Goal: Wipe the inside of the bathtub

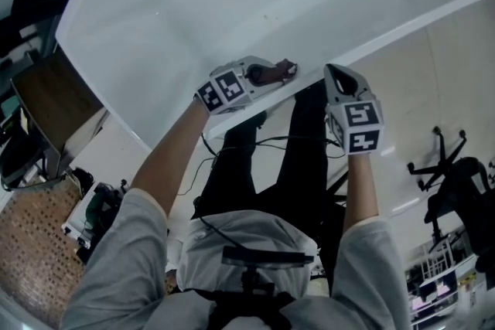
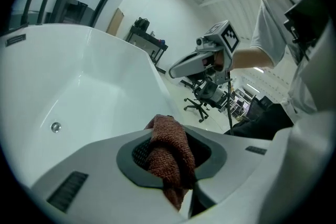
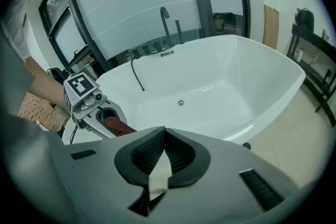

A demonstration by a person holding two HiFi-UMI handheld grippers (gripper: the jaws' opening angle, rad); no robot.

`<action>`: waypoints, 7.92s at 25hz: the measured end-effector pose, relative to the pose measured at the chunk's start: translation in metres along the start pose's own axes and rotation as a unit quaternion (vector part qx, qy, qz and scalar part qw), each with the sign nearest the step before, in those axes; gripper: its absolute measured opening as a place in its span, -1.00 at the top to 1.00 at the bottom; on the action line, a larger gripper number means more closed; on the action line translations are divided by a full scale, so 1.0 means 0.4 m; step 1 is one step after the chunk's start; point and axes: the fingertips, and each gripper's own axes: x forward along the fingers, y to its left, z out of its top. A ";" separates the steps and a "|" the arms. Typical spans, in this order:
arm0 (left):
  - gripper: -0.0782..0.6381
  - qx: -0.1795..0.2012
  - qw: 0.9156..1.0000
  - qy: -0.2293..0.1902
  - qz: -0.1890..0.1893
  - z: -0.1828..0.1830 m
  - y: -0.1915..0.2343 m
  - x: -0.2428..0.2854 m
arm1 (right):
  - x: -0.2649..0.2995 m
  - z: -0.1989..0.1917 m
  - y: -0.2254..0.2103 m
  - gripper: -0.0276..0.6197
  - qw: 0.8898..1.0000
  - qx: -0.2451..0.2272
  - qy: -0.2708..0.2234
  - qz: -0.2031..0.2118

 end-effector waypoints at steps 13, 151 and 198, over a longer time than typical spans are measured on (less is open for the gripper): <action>0.52 -0.064 0.995 0.012 -0.080 -0.006 0.023 0.090 | 0.019 0.058 -0.071 0.90 1.000 -0.005 -0.013 0.000; 0.53 -0.153 0.985 0.042 -0.062 -0.300 0.489 0.424 | 0.813 0.140 -0.120 0.90 0.951 -0.212 0.189 0.124; 0.53 -0.041 0.972 0.195 0.124 -0.458 0.679 0.509 | 0.853 0.171 -0.073 0.90 0.953 -0.199 0.180 0.140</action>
